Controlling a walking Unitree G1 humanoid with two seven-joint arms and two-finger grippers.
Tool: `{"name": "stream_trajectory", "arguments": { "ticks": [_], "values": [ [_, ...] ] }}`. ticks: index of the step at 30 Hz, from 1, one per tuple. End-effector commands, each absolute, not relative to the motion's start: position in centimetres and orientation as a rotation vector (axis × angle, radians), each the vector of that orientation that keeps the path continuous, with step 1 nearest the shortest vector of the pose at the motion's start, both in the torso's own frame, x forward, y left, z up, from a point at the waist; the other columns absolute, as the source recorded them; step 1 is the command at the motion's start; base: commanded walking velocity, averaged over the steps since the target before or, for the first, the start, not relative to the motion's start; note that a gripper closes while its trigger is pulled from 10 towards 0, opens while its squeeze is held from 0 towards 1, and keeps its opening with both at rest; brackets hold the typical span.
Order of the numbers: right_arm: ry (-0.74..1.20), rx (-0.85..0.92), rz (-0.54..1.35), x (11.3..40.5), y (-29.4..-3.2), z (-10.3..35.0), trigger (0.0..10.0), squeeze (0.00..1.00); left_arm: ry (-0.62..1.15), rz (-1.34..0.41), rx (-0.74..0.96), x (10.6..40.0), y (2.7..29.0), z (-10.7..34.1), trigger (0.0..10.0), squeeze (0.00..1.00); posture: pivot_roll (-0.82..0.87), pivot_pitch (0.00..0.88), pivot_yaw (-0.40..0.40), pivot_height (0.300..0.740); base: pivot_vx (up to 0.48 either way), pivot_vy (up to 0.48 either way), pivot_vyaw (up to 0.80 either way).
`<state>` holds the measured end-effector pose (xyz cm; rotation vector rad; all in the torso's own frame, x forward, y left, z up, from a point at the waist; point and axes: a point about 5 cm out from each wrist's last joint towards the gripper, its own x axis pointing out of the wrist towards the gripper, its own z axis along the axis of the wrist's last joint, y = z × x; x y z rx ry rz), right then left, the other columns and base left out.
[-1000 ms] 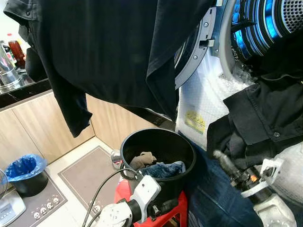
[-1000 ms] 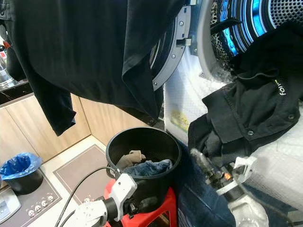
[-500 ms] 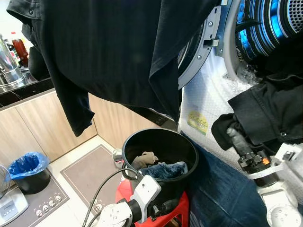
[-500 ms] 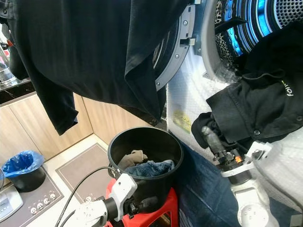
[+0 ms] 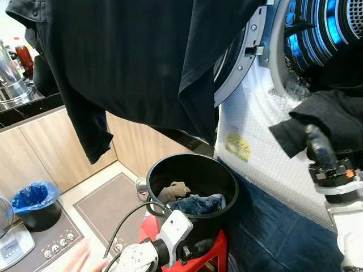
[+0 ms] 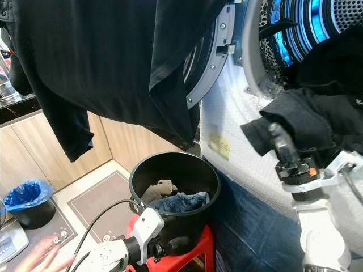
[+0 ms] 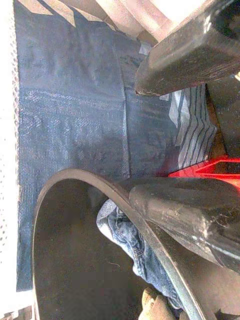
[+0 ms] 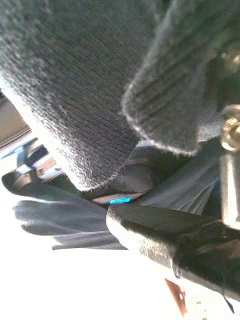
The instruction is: Clothes washing
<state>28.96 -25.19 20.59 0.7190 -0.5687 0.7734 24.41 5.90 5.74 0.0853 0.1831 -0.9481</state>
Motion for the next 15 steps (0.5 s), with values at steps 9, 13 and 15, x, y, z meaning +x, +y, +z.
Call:
{"name": "stream_trajectory", "arguments": {
  "ticks": [9, 13, 15],
  "values": [
    [-0.633, 0.603, 0.862, 30.9, -26.5, 25.6, 10.0, 0.00, 0.174, -0.943, 0.107, 24.7, 5.8, 6.0, 10.0, 0.00, -0.11, 0.000, 0.042, 0.740, 0.000, 0.000, 0.00],
    [-0.631, 0.572, 0.878, 31.9, -26.4, 26.8, 10.0, 0.00, 0.172, -0.937, 0.105, 24.7, 5.8, 6.0, 10.0, 0.00, -0.10, 0.000, 0.036, 0.740, 0.000, 0.000, 0.00],
    [-0.627, 0.549, 0.890, 32.3, -26.3, 27.5, 10.0, 0.00, 0.172, -0.933, 0.104, 24.8, 5.8, 6.0, 10.0, 0.00, -0.10, 0.000, 0.031, 0.740, 0.000, 0.000, 0.00]
  ]
}}
